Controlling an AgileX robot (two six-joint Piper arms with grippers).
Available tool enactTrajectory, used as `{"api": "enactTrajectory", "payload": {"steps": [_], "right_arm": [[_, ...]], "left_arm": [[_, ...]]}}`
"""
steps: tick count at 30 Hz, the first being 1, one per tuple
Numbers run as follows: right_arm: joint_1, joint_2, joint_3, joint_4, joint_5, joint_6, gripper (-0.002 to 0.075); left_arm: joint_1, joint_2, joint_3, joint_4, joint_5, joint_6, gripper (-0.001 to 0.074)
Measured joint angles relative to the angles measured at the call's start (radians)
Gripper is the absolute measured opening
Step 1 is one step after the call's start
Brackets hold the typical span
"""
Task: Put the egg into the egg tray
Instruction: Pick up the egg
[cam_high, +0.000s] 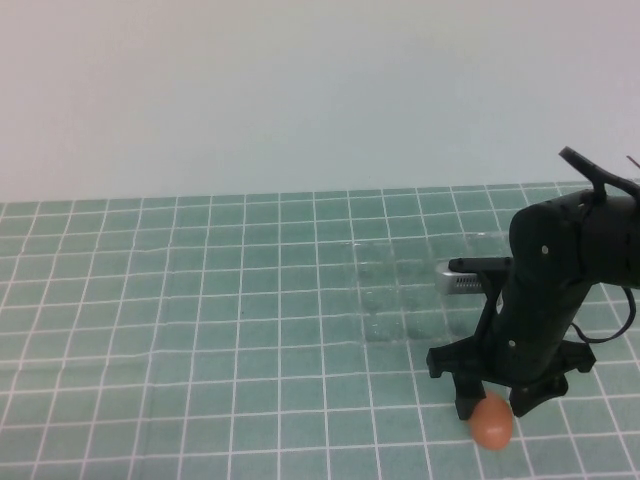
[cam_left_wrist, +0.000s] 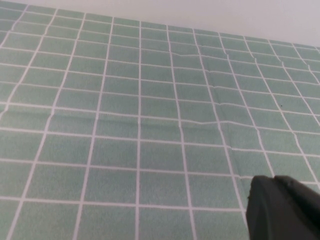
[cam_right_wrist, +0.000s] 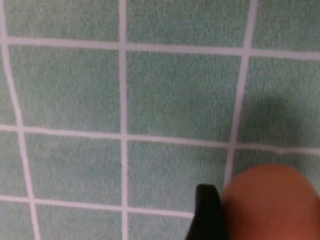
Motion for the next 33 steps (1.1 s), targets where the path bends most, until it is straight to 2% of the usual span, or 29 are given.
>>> {"api": "enactTrajectory", "payload": {"steps": [5,10,14,21,26,33], "right_arm": [[0.0,0.018,0.0,0.0,-0.027,-0.005,0.0466],[0.0,0.018,-0.002,0.0,-0.044,-0.029,0.0375],[0.0,0.018,-0.002,0.0,-0.044,-0.054,0.0344],[0.0,0.003,-0.002,0.0,-0.069,-0.105,0.0338],[0.0,-0.072,-0.002,-0.035,-0.169,-0.132,0.0337],[0.0,-0.136,-0.002,-0.193,-0.399,-0.094,0.0336]], "left_arm": [[0.0,0.0,0.0,0.0,0.0,0.0,-0.0001],[0.0,0.0,0.0,0.0,0.0,0.0,-0.0001],[0.0,0.0,0.0,0.0,0.0,0.0,-0.0001],[0.0,0.0,0.0,0.0,0.0,0.0,-0.0001],[0.0,0.0,0.0,0.0,0.0,0.0,-0.0001],[0.0,0.0,0.0,0.0,0.0,0.0,-0.0001]]}}
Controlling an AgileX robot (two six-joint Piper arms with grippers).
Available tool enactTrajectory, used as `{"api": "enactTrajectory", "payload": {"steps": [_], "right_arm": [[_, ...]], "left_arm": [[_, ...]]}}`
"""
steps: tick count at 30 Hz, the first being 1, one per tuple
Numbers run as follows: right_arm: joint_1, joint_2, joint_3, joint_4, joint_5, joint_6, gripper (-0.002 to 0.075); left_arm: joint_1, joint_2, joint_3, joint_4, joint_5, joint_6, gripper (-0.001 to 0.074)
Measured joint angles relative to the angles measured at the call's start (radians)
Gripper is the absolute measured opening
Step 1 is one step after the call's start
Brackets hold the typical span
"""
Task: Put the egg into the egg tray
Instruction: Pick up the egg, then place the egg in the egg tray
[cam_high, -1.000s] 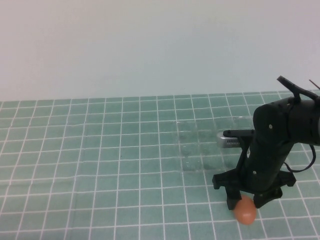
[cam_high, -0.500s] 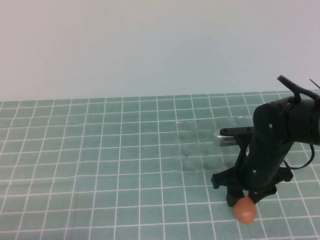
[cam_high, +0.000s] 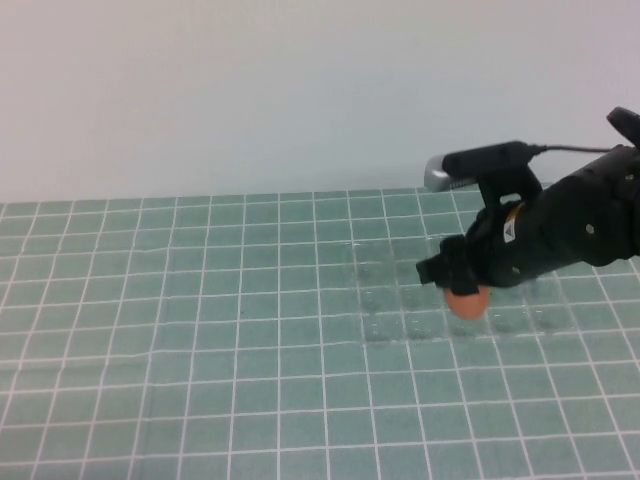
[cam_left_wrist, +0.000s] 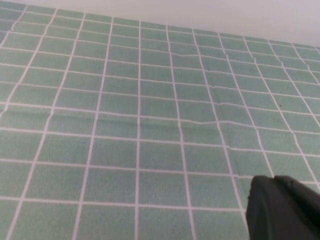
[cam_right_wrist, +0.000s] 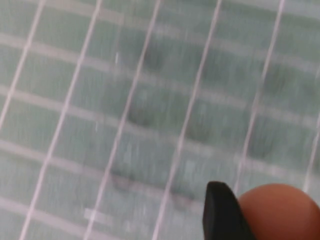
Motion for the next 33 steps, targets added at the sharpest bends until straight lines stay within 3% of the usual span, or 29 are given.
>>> {"api": "enactTrajectory", "payload": {"steps": [8,18,33], "right_arm": [[0.0,0.0,0.017,-0.126,-0.321,0.076,0.0336],[-0.022,0.0,0.049,-0.138,-0.67,-0.057,0.0335],[-0.028,0.005,0.442,-0.175,-1.343,-0.219,0.0335]], "left_arm": [[0.0,0.0,0.0,0.0,0.0,0.0,-0.0001],[0.0,0.0,0.0,0.0,0.0,0.0,-0.0001],[0.0,0.0,0.0,0.0,0.0,0.0,-0.0001]]}}
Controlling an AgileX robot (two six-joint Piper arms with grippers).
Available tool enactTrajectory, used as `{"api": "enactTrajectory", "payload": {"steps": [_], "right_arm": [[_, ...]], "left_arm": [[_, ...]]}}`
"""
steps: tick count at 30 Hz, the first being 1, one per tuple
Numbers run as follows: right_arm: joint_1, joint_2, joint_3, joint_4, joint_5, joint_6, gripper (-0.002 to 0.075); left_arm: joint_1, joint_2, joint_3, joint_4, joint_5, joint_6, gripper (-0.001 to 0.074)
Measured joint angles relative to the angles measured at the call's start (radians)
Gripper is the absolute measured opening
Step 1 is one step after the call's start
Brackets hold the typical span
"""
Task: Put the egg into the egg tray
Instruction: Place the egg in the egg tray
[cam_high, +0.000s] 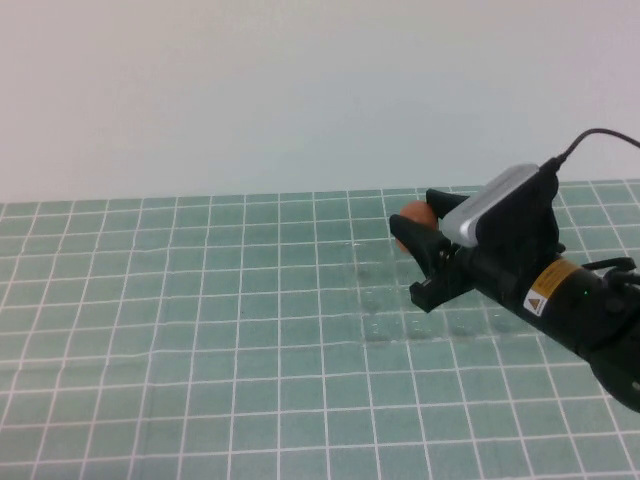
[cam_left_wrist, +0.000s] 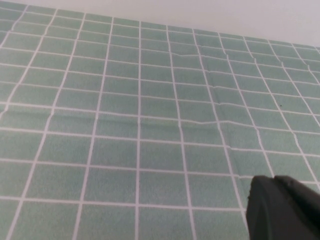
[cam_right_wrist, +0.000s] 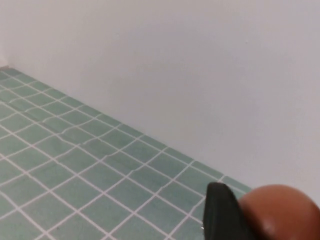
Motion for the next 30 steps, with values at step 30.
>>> {"api": "enactTrajectory", "payload": {"steps": [30], "right_arm": [[-0.002,0.237,0.013,-0.229,-0.189,-0.008,0.0335]], "left_arm": [[0.0,0.0,0.0,0.0,0.0,0.0,-0.0001]]}}
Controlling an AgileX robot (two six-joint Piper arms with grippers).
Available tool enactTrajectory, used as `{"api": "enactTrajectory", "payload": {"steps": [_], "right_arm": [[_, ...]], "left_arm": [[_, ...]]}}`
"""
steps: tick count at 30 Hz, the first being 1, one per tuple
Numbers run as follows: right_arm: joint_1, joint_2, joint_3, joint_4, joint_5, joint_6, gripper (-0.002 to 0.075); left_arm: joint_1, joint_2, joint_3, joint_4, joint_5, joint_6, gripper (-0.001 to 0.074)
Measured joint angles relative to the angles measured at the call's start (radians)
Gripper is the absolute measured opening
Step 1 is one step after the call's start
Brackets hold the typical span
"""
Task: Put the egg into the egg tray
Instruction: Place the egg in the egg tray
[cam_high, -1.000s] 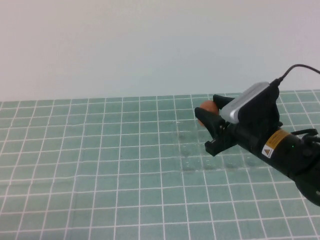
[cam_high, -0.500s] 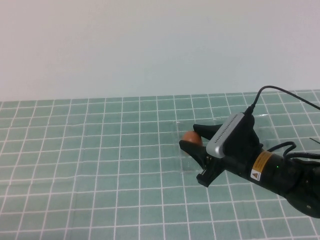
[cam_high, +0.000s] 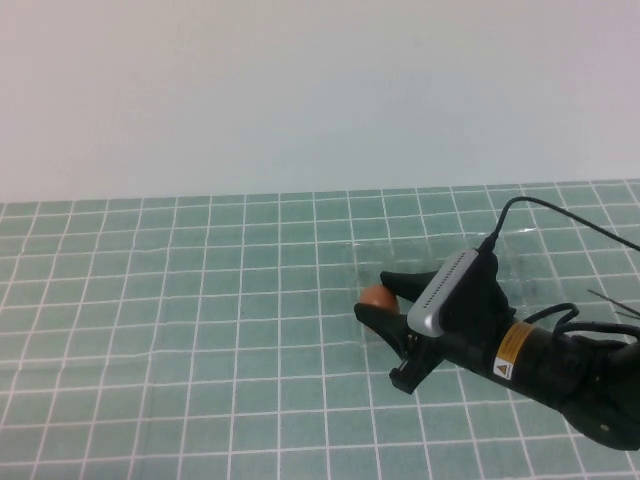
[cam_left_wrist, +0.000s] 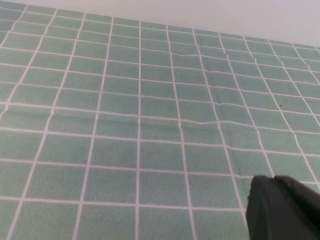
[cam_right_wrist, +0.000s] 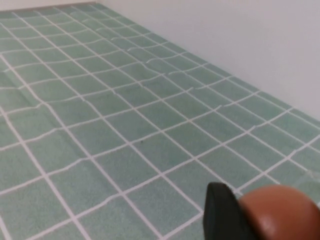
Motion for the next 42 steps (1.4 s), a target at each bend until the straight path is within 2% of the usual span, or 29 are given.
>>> {"api": "enactTrajectory", "payload": {"steps": [27,42], "right_arm": [[0.0,0.029,-0.007,0.052,-0.046,-0.03,0.0335],[0.0,0.057,-0.034,0.037,0.002,-0.033,0.0334]], "left_arm": [[0.0,0.0,0.0,0.0,0.0,0.0,-0.0001],[0.0,0.0,0.0,0.0,0.0,0.0,-0.0001]]}}
